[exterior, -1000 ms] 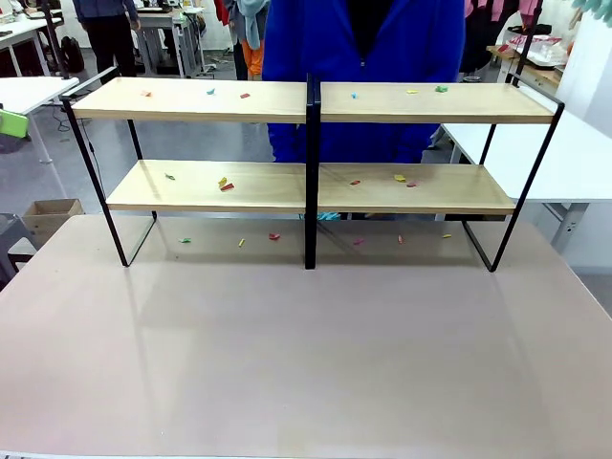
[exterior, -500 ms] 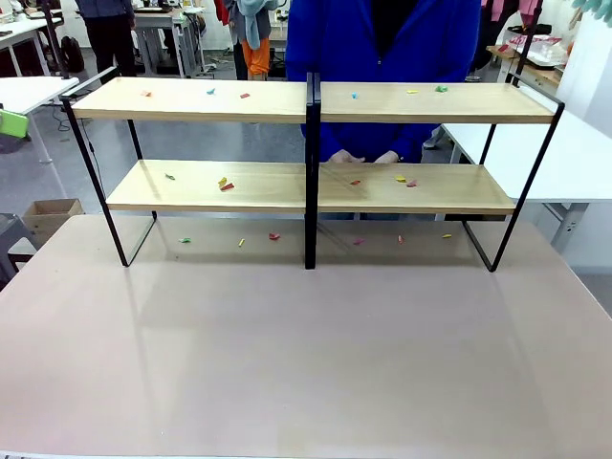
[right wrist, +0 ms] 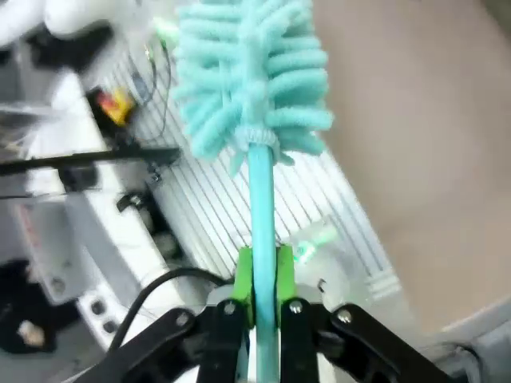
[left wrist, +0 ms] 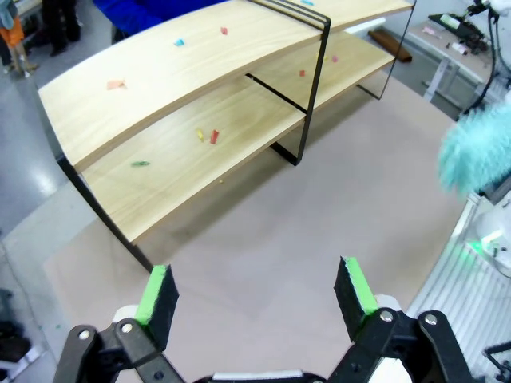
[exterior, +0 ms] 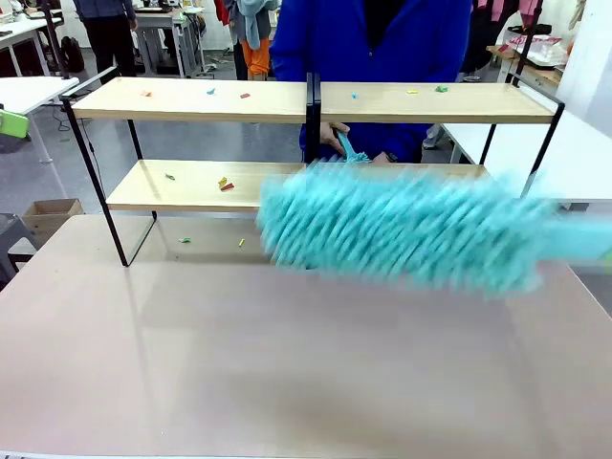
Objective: Clean the shelves.
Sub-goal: Clean a randomly selected level of the Shelf with the Duster.
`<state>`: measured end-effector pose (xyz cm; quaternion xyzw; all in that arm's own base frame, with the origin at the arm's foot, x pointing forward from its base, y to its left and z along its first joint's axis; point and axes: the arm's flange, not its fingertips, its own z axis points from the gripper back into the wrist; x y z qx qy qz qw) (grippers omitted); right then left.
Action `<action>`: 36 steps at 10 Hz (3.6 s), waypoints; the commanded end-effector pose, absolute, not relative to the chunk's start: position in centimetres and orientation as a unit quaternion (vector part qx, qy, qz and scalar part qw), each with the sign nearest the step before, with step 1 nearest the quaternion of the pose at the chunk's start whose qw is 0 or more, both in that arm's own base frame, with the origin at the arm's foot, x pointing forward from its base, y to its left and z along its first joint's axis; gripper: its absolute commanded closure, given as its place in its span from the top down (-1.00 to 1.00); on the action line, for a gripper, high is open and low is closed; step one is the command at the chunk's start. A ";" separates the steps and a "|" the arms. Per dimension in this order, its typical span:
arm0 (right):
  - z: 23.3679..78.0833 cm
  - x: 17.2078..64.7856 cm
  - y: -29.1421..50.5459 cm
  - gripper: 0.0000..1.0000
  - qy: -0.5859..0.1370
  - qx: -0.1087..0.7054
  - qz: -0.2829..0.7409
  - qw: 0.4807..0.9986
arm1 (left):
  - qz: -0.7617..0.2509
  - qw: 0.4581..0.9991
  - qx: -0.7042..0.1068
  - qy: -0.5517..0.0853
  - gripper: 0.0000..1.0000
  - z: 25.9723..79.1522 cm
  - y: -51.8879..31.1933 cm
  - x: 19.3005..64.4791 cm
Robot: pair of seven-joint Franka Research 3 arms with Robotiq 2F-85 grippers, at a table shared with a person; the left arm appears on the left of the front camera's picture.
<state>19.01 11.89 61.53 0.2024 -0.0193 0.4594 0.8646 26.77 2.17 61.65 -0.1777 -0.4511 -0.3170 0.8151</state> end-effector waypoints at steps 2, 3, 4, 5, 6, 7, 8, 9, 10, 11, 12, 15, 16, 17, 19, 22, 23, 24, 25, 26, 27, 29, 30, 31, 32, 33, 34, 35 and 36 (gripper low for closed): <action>61.5 19.0 11.9 -0.74 -0.019 0.202 0.459 0.865 | -0.321 0.811 -0.182 -0.454 1.00 61.7 2.3 26.8; 59.2 19.7 16.6 -0.74 0.025 0.136 0.510 0.849 | -0.321 0.811 -0.182 -0.454 1.00 61.7 2.3 26.8; 59.1 20.0 16.8 -0.74 0.024 0.133 0.503 0.854 | -0.321 0.811 -0.182 -0.454 1.00 61.7 2.3 26.8; 59.0 20.3 17.5 -0.74 0.020 0.128 0.495 0.859 | -0.321 0.811 -0.182 -0.454 1.00 61.7 2.3 26.8; 58.5 22.3 19.5 -0.74 -0.010 0.129 0.467 0.875 | -0.321 0.811 -0.182 -0.454 1.00 61.7 2.3 26.8; 58.2 24.6 21.4 -0.74 -0.038 0.139 0.433 0.890 | -0.321 0.811 -0.182 -0.454 1.00 61.7 2.3 26.8; 58.2 26.8 23.5 -0.74 -0.073 0.143 0.380 0.911 | -0.321 0.811 -0.182 -0.454 1.00 61.7 2.3 26.8; 58.3 28.1 25.6 -0.74 -0.087 0.160 0.361 0.915 | -0.321 0.811 -0.182 -0.454 1.00 61.7 2.3 26.8; 57.8 29.4 28.1 -0.74 -0.106 0.140 0.332 0.927 | -0.321 0.811 -0.182 -0.454 1.00 61.7 2.3 26.8; 57.2 29.6 29.9 -0.74 -0.091 0.082 0.357 0.926 | -0.321 0.811 -0.182 -0.454 1.00 61.7 2.3 26.8; 57.6 28.7 25.1 -0.74 -0.087 0.153 0.360 0.916 | -0.321 0.811 -0.182 -0.454 1.00 61.7 2.3 26.8; 55.7 30.4 28.2 -0.74 -0.162 0.133 0.244 0.947 | -0.321 0.811 -0.182 -0.454 1.00 61.7 2.3 26.8; 55.3 31.0 29.0 -0.74 -0.187 0.125 0.216 0.950 | -0.321 0.811 -0.182 -0.454 1.00 61.7 2.3 26.8; 54.8 31.2 29.6 -0.74 -0.200 0.122 0.190 0.953 | -0.321 0.811 -0.182 -0.454 1.00 61.7 2.3 26.8; 53.9 31.2 30.8 -0.74 -0.204 0.113 0.158 0.960 | -0.321 0.811 -0.182 -0.454 1.00 61.7 2.3 26.8; 51.9 32.1 34.0 -0.74 -0.250 0.112 0.108 0.956 | -0.321 0.811 -0.182 -0.454 1.00 61.7 2.3 26.8; 50.9 32.9 35.2 -0.74 -0.245 0.110 0.099 0.958 | -0.321 0.811 -0.182 -0.454 1.00 61.7 2.3 26.8; 50.3 34.0 36.3 -0.74 -0.244 0.099 0.084 0.961 | -0.321 0.811 -0.182 -0.454 1.00 61.7 2.3 26.8; 50.0 35.2 37.1 -0.74 -0.250 0.106 0.065 0.960 | -0.321 0.811 -0.182 -0.454 1.00 61.7 2.3 26.8; 49.9 36.3 38.4 -0.74 -0.247 0.111 0.064 0.961 | -0.321 0.811 -0.182 -0.454 1.00 61.7 2.3 26.8; 49.8 37.1 39.6 -0.74 -0.248 0.119 0.066 0.959 | -0.321 0.811 -0.182 -0.454 1.00 61.7 2.3 26.8; 49.8 37.6 41.7 -0.74 -0.252 0.117 0.083 0.957 | -0.321 0.811 -0.182 -0.454 1.00 61.7 2.3 26.8; 49.6 37.8 42.8 -0.74 -0.243 0.117 0.095 0.958 | -0.321 0.811 -0.182 -0.454 1.00 61.7 2.3 26.8; 49.3 38.2 43.6 -0.74 -0.225 0.110 0.105 0.962 | -0.321 0.811 -0.182 -0.454 1.00 61.7 2.3 26.8; 49.2 38.5 44.1 -0.74 -0.214 0.113 0.112 0.964 | -0.321 0.811 -0.182 -0.454 1.00 61.7 2.3 26.8; 49.4 38.7 44.4 -0.74 -0.209 0.118 0.123 0.963 | -0.321 0.811 -0.182 -0.454 1.00 61.7 2.3 26.8; 49.6 38.9 44.7 -0.74 -0.199 0.132 0.140 0.961 | -0.321 0.811 -0.182 -0.454 1.00 61.7 2.3 26.8; 49.9 39.3 45.3 -0.74 -0.195 0.142 0.158 0.958 | -0.321 0.811 -0.182 -0.454 1.00 61.7 2.3 26.8; 49.8 39.7 45.9 -0.74 -0.190 0.137 0.171 0.957 | -0.321 0.811 -0.182 -0.454 1.00 61.7 2.3 26.8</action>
